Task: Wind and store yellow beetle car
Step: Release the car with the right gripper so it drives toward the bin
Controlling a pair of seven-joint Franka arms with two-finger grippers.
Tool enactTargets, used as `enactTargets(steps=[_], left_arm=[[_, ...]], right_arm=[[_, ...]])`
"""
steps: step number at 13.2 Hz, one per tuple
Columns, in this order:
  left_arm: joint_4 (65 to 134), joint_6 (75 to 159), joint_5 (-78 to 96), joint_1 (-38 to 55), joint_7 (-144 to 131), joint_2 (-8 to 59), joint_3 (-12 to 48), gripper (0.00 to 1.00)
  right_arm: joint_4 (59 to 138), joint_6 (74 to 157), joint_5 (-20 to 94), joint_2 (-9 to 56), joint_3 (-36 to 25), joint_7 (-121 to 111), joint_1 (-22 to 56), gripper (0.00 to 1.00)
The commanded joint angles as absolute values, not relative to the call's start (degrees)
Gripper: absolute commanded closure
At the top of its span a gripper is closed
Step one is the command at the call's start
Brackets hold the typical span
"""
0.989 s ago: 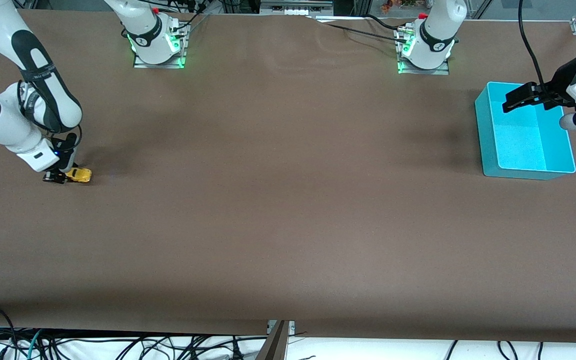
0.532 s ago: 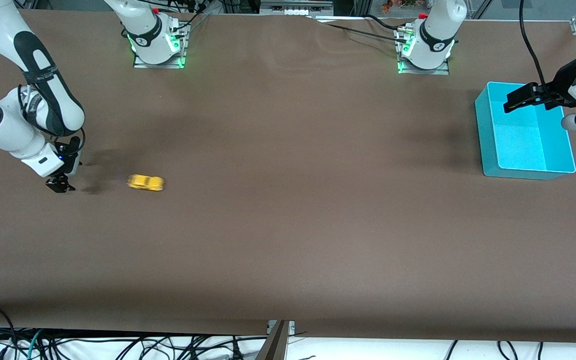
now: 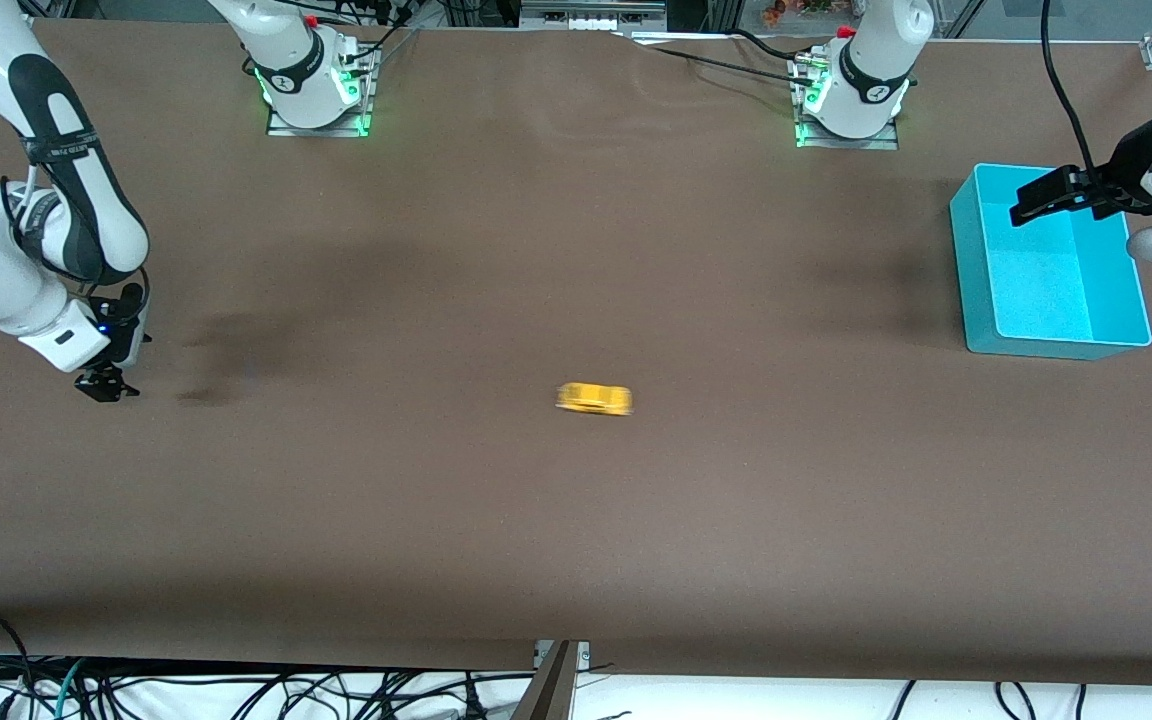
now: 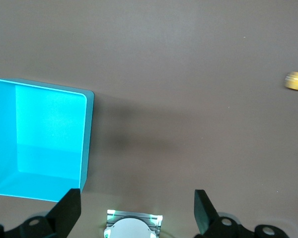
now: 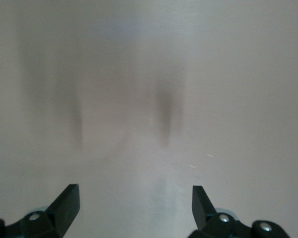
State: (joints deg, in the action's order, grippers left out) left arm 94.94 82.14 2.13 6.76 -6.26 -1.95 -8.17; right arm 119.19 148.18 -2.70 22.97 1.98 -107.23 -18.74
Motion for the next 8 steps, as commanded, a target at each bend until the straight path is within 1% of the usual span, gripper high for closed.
enactTargets(steps=[1, 3, 4, 8], left_arm=[[94.75, 81.39, 2.11, 6.42, -4.83, -2.11, -8.09, 0.0], [94.75, 81.39, 2.11, 6.33, -4.83, -2.02, -8.09, 0.0], [94.75, 81.39, 2.11, 6.33, -4.92, -2.02, -8.09, 0.0], [94.83, 81.47, 2.2, 6.24, -4.92, -1.76, -8.09, 0.0]], right_arm=[[112.27, 140.4, -0.8, 22.5, 3.43, -102.5, -19.42, 0.0], [106.46, 131.53, -0.53, 22.59, 3.52, -95.05, -18.46, 0.0], [104.87, 128.96, -0.61, 22.59, 3.52, -91.36, -18.37, 0.0], [101.79, 124.46, -0.27, 22.5, 3.87, -82.99, -18.11, 0.0]])
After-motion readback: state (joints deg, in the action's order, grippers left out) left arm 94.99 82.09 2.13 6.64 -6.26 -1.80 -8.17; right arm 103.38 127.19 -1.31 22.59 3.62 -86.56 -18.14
